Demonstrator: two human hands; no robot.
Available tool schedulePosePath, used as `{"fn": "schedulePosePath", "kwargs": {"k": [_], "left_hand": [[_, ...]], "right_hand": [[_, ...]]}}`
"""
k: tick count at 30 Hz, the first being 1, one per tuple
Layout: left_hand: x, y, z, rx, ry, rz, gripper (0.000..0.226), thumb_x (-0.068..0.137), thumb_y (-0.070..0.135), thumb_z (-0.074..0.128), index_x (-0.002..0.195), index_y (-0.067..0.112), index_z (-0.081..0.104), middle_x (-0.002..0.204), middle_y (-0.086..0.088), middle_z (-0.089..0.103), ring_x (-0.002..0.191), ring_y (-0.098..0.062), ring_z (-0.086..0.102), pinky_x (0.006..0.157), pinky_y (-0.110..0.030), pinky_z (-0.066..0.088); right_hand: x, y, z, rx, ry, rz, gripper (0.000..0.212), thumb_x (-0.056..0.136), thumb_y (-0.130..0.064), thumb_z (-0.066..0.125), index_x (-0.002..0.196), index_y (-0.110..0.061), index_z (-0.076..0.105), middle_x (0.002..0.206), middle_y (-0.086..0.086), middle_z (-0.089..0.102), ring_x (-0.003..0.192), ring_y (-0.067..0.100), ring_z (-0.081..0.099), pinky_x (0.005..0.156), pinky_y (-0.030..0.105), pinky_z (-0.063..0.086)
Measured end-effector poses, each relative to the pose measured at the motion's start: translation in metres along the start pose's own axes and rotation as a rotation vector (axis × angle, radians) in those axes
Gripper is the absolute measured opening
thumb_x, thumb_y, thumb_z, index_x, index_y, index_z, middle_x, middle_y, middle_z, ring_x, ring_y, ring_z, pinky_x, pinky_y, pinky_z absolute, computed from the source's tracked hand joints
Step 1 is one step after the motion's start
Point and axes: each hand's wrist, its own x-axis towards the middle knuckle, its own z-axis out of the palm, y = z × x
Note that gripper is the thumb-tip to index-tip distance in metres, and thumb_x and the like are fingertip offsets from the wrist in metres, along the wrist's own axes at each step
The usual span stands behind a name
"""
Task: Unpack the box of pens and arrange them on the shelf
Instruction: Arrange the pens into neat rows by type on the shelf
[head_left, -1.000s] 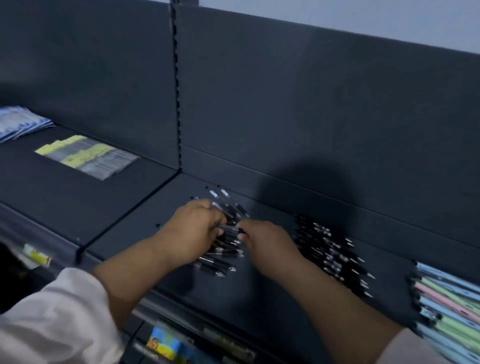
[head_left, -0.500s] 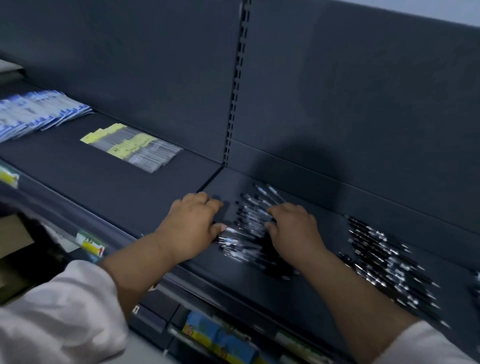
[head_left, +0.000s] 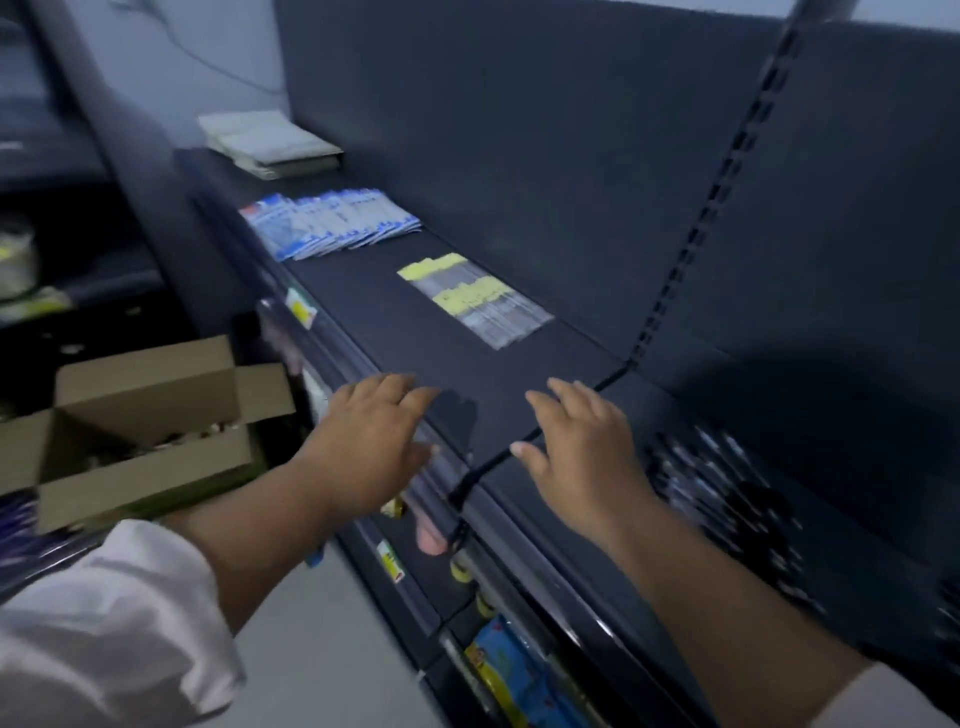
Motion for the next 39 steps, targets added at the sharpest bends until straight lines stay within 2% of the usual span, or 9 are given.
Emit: {"fn": "schedulePosePath", "kwargs": {"k": [5, 12, 17, 22, 28, 32, 39], "left_hand": [[-0.044, -0.050, 0.000, 0.033, -0.014, -0.238, 0.064, 0.089, 0.050, 0.053, 0.144, 0.023, 0.035, 0.146, -0.003, 0.038, 0.133, -0.027, 0.036, 0.105, -0.040, 0.030], [-0.098, -0.128, 0.002, -0.011, 0.020, -0.468, 0.062, 0.092, 0.051, 0.048, 0.145, 0.024, 0.033, 0.147, -0.002, 0.037, 0.133, -0.025, 0.036, 0.106, -0.040, 0.031], [-0.132, -0.211, 0.009, -0.084, 0.032, -0.614, 0.062, 0.093, 0.050, 0.046, 0.147, 0.024, 0.027, 0.149, -0.002, 0.034, 0.131, -0.023, 0.040, 0.105, -0.037, 0.035], [-0.155, -0.327, 0.013, -0.089, -0.004, -0.699, 0.059, 0.094, 0.048, 0.044, 0.145, 0.022, 0.031, 0.144, -0.001, 0.040, 0.122, -0.022, 0.048, 0.096, -0.038, 0.043], [-0.155, -0.438, 0.027, -0.110, -0.099, -0.744, 0.060, 0.092, 0.049, 0.048, 0.143, 0.019, 0.038, 0.142, -0.006, 0.045, 0.123, -0.027, 0.047, 0.097, -0.039, 0.043], [-0.134, -0.482, 0.045, -0.148, -0.162, -0.753, 0.057, 0.093, 0.048, 0.048, 0.141, 0.018, 0.040, 0.139, -0.007, 0.047, 0.122, -0.027, 0.047, 0.096, -0.042, 0.044], [-0.065, -0.534, 0.093, -0.225, -0.246, -0.745, 0.048, 0.090, 0.045, 0.052, 0.132, 0.024, 0.045, 0.125, -0.005, 0.054, 0.108, -0.024, 0.052, 0.087, -0.036, 0.046]], "right_hand": [[0.018, -0.047, 0.016, 0.060, -0.051, -0.159, 0.059, 0.098, -0.046, 0.039, 0.150, -0.022, 0.023, 0.159, 0.003, 0.014, 0.145, 0.022, 0.012, 0.117, 0.040, 0.010], [0.046, -0.134, 0.039, 0.057, -0.124, -0.338, 0.053, 0.097, -0.043, 0.044, 0.145, -0.024, 0.031, 0.152, -0.001, 0.027, 0.138, 0.021, 0.026, 0.112, 0.035, 0.018], [0.093, -0.217, 0.071, 0.060, -0.185, -0.430, 0.053, 0.097, -0.040, 0.045, 0.146, -0.023, 0.031, 0.150, -0.003, 0.030, 0.135, 0.022, 0.031, 0.112, 0.035, 0.026], [0.154, -0.307, 0.112, 0.067, -0.291, -0.420, 0.052, 0.098, -0.039, 0.046, 0.145, -0.021, 0.033, 0.148, 0.000, 0.033, 0.134, 0.022, 0.033, 0.111, 0.034, 0.030], [0.224, -0.379, 0.148, 0.126, -0.359, -0.311, 0.054, 0.096, -0.036, 0.051, 0.145, -0.018, 0.035, 0.146, 0.003, 0.039, 0.131, 0.024, 0.038, 0.106, 0.035, 0.037], [0.266, -0.407, 0.170, 0.151, -0.397, -0.256, 0.055, 0.096, -0.033, 0.052, 0.146, -0.017, 0.034, 0.144, 0.007, 0.042, 0.129, 0.025, 0.042, 0.103, 0.035, 0.039], [0.354, -0.429, 0.230, 0.147, -0.516, -0.207, 0.052, 0.096, -0.033, 0.051, 0.143, -0.017, 0.036, 0.142, 0.009, 0.043, 0.124, 0.027, 0.047, 0.100, 0.035, 0.042]]}}
